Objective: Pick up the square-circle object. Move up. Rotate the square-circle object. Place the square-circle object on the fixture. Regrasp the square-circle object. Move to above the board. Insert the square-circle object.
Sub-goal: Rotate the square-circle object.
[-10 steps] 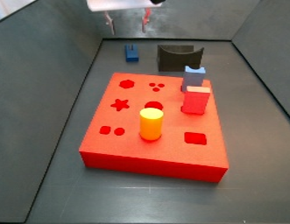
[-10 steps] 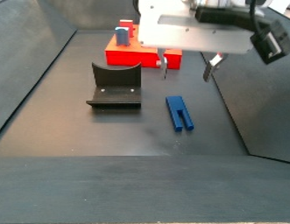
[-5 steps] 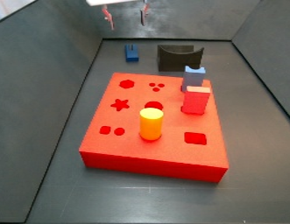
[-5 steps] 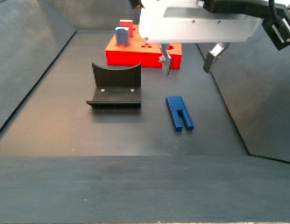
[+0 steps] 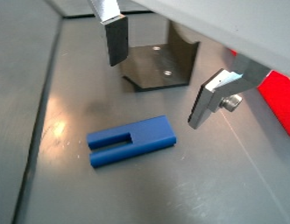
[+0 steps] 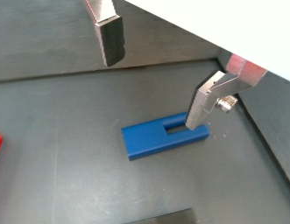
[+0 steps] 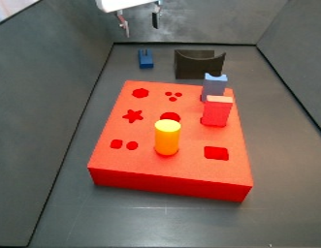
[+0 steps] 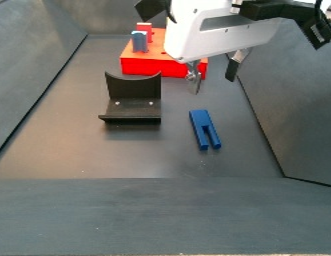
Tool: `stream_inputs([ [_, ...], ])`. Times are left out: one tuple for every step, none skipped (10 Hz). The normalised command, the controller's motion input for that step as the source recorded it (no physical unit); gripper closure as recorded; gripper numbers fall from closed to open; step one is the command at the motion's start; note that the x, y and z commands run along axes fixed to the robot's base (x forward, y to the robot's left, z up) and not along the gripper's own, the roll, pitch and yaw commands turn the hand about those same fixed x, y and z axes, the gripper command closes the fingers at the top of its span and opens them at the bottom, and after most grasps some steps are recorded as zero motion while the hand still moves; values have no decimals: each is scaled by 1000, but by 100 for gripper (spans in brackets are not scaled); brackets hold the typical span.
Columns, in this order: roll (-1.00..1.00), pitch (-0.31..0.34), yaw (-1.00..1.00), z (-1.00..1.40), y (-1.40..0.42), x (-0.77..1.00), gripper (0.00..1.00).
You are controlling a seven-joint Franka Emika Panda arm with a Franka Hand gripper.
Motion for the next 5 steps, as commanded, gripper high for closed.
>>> stream_inputs([
  [0, 1, 1000, -36, -4, 22, 0],
  [0, 1, 1000, -35, -3, 22, 0],
  [0, 1, 1000, -35, -3, 22, 0],
  [0, 1, 1000, -34, -3, 22, 0],
  [-1, 1, 1000, -34, -3, 22, 0],
])
